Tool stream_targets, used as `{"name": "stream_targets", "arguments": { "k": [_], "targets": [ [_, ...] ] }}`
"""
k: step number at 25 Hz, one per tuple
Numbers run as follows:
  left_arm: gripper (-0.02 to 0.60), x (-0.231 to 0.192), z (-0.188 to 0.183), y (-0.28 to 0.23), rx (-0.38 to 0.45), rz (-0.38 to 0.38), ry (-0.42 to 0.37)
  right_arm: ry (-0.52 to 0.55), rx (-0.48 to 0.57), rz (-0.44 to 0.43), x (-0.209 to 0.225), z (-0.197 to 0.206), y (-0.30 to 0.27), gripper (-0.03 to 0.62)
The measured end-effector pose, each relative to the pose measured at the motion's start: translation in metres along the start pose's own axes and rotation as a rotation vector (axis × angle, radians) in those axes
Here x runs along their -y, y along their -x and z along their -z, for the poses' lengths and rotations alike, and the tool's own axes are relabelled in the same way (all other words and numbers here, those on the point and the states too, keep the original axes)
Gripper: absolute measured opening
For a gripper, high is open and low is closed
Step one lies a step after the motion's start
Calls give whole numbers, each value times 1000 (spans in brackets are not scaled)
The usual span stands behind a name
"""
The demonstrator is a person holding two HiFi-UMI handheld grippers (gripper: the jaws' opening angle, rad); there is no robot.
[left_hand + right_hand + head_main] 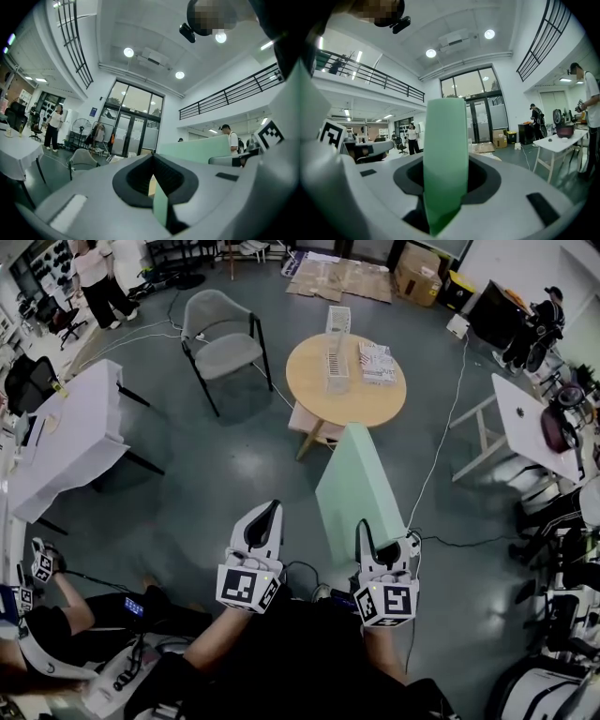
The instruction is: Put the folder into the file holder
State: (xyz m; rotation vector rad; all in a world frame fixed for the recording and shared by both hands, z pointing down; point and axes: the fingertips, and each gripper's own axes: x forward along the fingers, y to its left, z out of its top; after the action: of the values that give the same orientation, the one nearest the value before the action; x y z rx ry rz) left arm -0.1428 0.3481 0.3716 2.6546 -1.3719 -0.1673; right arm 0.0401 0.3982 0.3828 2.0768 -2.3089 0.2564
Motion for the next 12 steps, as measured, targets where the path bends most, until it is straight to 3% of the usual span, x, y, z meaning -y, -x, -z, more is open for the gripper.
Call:
{"name": "stream_targets", "arguments": {
  "k": [12],
  "targets": [
    [6, -41, 0, -8, -6, 56, 17, 11, 30, 55, -29, -6, -30, 149]
  ]
}}
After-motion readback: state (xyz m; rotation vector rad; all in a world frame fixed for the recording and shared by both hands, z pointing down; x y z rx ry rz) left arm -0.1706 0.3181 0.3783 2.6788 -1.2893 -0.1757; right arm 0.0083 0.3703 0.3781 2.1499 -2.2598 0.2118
